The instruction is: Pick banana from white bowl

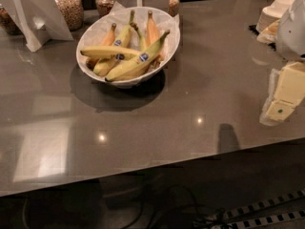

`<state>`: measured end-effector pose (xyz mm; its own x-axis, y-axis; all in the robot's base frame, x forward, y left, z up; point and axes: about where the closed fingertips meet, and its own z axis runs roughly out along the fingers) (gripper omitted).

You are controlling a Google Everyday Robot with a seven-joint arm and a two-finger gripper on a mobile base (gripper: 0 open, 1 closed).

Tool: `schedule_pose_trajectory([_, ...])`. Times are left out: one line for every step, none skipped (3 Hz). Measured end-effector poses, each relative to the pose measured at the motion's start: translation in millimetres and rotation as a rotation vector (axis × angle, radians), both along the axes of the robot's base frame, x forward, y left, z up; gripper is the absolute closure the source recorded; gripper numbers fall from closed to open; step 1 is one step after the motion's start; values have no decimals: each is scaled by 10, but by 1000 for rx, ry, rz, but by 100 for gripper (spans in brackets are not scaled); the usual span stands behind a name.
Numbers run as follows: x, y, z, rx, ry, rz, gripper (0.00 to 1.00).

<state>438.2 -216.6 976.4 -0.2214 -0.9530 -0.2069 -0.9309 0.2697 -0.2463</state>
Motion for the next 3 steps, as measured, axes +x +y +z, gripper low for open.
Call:
schedule_pose_trajectory([1,1,0,0,0,0,0])
schedule_pose_trajectory([72,101,53,24,-39,30,0])
schedule_pose_trajectory([271,343,128,55,-98,120,0])
